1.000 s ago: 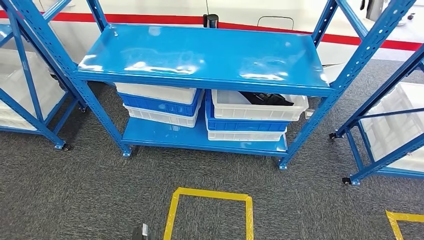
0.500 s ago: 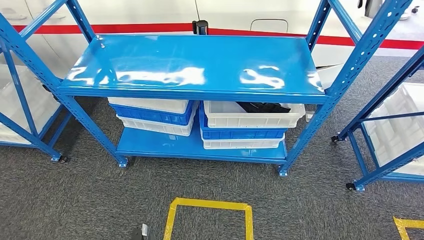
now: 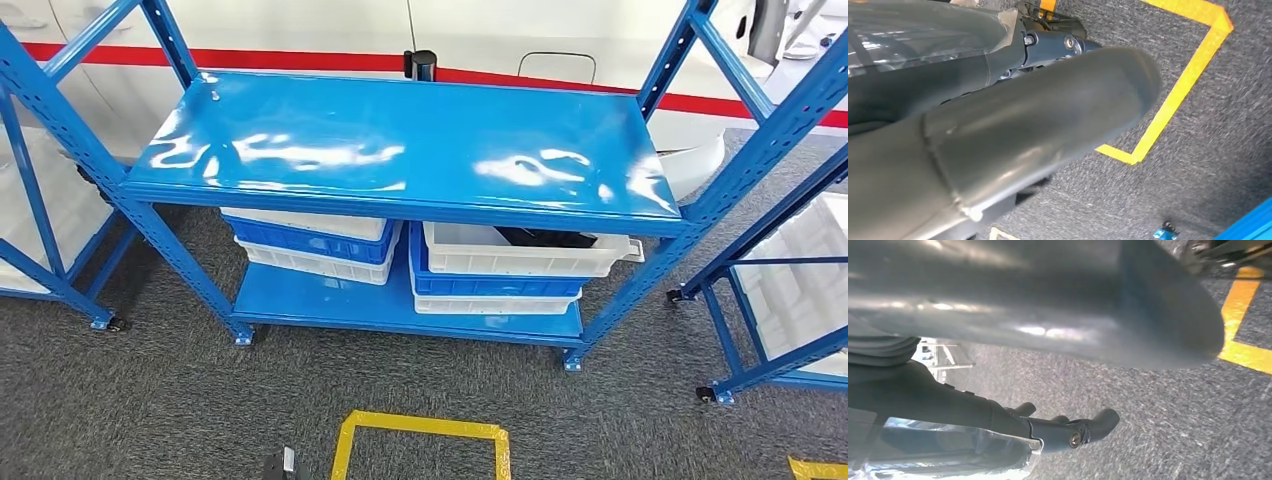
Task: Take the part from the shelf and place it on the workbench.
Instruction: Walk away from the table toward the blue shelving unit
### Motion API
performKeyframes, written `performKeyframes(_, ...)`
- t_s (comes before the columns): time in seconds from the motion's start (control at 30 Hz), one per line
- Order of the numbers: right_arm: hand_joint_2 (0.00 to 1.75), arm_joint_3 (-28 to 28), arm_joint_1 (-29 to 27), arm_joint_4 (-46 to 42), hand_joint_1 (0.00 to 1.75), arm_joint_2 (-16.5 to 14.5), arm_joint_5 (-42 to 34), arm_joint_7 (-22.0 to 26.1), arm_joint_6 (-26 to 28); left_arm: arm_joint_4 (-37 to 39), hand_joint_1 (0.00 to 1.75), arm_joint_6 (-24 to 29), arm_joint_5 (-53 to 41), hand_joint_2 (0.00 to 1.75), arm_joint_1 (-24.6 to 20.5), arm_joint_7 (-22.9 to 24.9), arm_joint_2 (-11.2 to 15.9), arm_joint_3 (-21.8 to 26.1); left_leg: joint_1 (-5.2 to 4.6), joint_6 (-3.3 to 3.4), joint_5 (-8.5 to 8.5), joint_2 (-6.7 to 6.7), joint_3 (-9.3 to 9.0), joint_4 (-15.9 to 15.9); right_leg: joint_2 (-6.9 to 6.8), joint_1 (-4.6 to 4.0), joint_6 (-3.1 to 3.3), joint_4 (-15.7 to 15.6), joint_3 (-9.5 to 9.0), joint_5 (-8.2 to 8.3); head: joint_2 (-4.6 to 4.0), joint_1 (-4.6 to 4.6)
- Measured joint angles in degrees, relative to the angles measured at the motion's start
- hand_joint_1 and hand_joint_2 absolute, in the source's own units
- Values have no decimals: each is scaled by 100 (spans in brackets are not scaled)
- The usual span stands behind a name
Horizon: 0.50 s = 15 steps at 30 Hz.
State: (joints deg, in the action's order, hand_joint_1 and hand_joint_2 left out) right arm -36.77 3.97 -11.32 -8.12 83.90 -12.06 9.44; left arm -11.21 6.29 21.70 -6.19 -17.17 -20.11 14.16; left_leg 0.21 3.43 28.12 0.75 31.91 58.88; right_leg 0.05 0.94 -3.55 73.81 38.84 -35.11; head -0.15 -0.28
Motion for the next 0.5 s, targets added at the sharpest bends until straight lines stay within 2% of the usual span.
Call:
performKeyframes(0.03,0,-2,-4,0,0,2,1,0,0,0,0,6,2,0,0,1,0,0,-2,-9,38,22,-51,0,0,0,-47,-271,-42,209,0,2)
performKeyframes(0.07,0,-5,-6,0,0,5,1,0,0,0,0,11,4,0,0,1,0,0,-3,-24,81,37,-105,0,-2,-1,-79,-677,-155,455,0,3)
performKeyframes(0.1,0,-7,-5,0,0,8,1,1,0,1,0,14,5,0,0,1,0,0,-17,-50,134,45,-148,3,-3,-13,-76,-1039,-273,658,0,5)
performKeyframes(0.13,0,-9,1,0,0,11,1,3,0,1,0,17,7,0,-1,1,0,0,-28,-78,186,50,-179,5,-3,-25,-43,-1302,-378,792,0,5)
performKeyframes(0.17,0,-10,7,0,0,13,1,4,0,1,0,19,7,0,-1,1,0,0,-39,-103,225,51,-195,5,-3,-36,6,-1437,-440,856,0,5)
performKeyframes(0.23,0,-11,22,0,0,13,1,6,0,0,0,22,7,0,-2,2,0,0,-37,-147,266,50,-220,-15,0,-57,110,-1451,-480,852,0,4)
performKeyframes(0.33,0,-14,23,-1,0,9,1,5,1,-3,0,22,7,0,-11,1,1,-2,-23,-240,351,28,-242,48,3,6,235,-1521,-557,856,0,-9)
performKeyframes(0.37,0,-15,24,-2,0,7,1,5,2,-4,0,22,7,0,-12,2,1,-2,-15,-280,456,17,-162,236,1,38,271,-1551,-598,852,0,-21)
performKeyframes(0.4,0,-16,25,-2,0,4,2,5,3,-4,0,22,8,0,-11,3,1,-2,3,-318,601,7,-1,544,-2,48,301,-1565,-630,838,0,-34)
performKeyframes(0.47,0,-17,29,-2,0,1,1,5,4,-4,0,37,14,0,-9,6,1,-2,38,-386,877,-10,469,1289,-7,54,346,-1570,-665,802,0,-48)
performKeyframes(0.5,0,-18,27,-2,0,-1,1,5,4,-4,0,58,16,0,-8,9,2,-2,55,-409,893,-19,654,1511,-5,58,352,-1569,-680,782,0,-51)
